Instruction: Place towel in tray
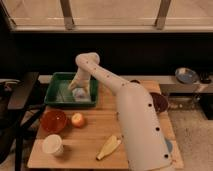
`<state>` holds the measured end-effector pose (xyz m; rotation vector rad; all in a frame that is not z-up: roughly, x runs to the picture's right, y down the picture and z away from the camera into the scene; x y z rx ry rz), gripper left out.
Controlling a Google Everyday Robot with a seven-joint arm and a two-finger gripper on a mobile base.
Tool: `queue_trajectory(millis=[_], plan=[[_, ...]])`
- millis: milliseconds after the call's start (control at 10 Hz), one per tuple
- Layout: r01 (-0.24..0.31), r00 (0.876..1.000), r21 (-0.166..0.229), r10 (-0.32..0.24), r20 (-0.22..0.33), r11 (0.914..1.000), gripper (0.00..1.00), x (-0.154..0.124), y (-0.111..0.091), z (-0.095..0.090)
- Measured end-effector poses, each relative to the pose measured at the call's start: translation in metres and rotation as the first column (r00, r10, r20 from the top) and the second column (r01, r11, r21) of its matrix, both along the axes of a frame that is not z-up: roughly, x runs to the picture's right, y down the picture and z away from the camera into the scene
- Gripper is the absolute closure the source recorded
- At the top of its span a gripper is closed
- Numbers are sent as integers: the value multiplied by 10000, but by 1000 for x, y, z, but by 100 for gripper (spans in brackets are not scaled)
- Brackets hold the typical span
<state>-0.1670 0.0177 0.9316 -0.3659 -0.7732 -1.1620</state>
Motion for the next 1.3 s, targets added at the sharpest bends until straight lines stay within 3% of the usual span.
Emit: queue_trajectory(millis=[200,300,600,1100,1200,1300], plan=[[42,10000,27,-42,-63,10000,27,0,0,0],[102,9993,9,-101,-350,9999,27,2,2,1],[199,9950,-288,-226,-968,9994,27,6,12,7],[106,9914,-881,-220,-1290,9961,27,13,36,17],[44,9909,-1046,-185,-1335,9945,29,15,43,20],[14,9908,-1226,-180,-1338,9925,38,16,48,22]])
